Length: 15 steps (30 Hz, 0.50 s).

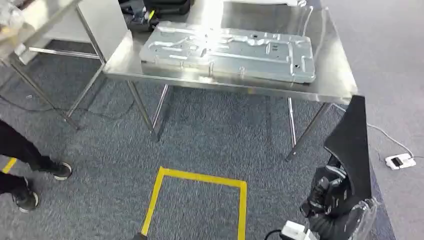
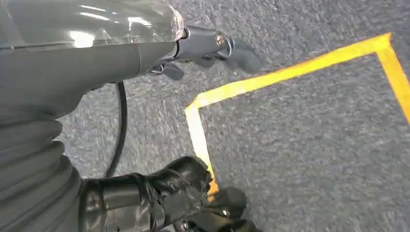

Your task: Take the parts from the cabinet and place them on the table.

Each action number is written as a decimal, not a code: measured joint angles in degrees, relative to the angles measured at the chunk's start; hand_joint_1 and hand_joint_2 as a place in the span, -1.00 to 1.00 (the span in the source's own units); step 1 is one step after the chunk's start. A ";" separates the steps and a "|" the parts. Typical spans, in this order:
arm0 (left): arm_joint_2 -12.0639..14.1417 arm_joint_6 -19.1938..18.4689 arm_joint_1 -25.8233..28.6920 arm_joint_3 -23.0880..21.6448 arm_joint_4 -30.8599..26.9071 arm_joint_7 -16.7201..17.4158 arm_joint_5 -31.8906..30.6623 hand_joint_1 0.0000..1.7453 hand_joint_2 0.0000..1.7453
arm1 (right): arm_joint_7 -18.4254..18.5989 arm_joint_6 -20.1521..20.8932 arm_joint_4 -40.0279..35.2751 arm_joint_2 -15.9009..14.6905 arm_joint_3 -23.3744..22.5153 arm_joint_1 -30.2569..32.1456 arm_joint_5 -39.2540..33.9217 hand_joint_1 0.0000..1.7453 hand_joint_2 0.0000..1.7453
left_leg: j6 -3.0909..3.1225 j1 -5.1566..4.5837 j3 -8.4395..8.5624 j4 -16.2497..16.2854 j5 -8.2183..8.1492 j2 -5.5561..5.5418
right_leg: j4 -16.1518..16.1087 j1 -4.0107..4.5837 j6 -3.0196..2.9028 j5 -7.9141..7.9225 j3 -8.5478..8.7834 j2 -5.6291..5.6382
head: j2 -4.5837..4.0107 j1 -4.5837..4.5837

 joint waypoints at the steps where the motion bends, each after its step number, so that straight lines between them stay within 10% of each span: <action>1: 0.04 0.02 0.15 0.02 0.00 0.00 0.00 -1.00 1.00 | 0.00 0.00 0.09 0.00 0.00 0.00 -0.13 1.00 1.00 | 0.44 0.18 -0.11 -0.40 -0.03 -0.15 | 0.65 0.11 0.35 0.64 0.63 0.03 | 0.00 0.04; 4: 0.07 0.11 0.19 0.02 0.00 0.02 -0.18 -1.00 1.00 | -0.61 -0.02 0.07 0.00 -0.02 -0.19 -0.85 1.00 1.00 | 1.37 0.54 2.41 -1.40 -0.15 -0.29 | 4.17 -0.21 1.08 -0.93 -0.67 0.23 | -0.02 0.13; 8: 0.07 0.13 0.29 0.02 0.00 0.02 -0.37 -1.00 1.00 | -1.75 -0.02 0.07 0.00 -0.22 -0.16 -1.20 1.00 1.00 | 1.72 0.48 3.69 -1.41 -1.57 -0.38 | 18.22 -0.32 1.56 -5.84 -11.23 0.30 | 0.00 0.06; 10: 0.07 0.17 0.47 0.02 0.00 0.02 -0.53 -1.00 1.00 | -2.30 -0.02 -0.02 0.02 -0.44 -0.16 -0.94 1.00 1.00 | 1.53 0.49 5.19 -1.42 -2.64 -0.50 | 13.98 -0.30 1.52 -2.17 -11.12 0.31 | 0.00 0.06; 13: -0.13 0.15 0.51 0.00 0.04 0.04 -0.79 -1.00 1.00 | -3.10 -0.02 -0.42 0.11 -1.03 -0.19 -0.52 1.00 1.00 | 1.12 0.53 7.21 -1.43 -4.40 -0.53 | 2.76 0.35 -0.09 6.74 -8.01 0.37 | -0.02 0.11; 15: -0.15 0.15 0.17 0.02 0.04 0.09 -0.77 -1.00 1.00 | -3.61 -0.02 -0.83 0.42 -1.27 -0.22 -0.52 1.00 1.00 | 0.13 0.43 7.18 -2.19 -5.13 -0.63 | 2.30 0.77 -0.62 4.70 -7.58 0.42 | -0.02 0.00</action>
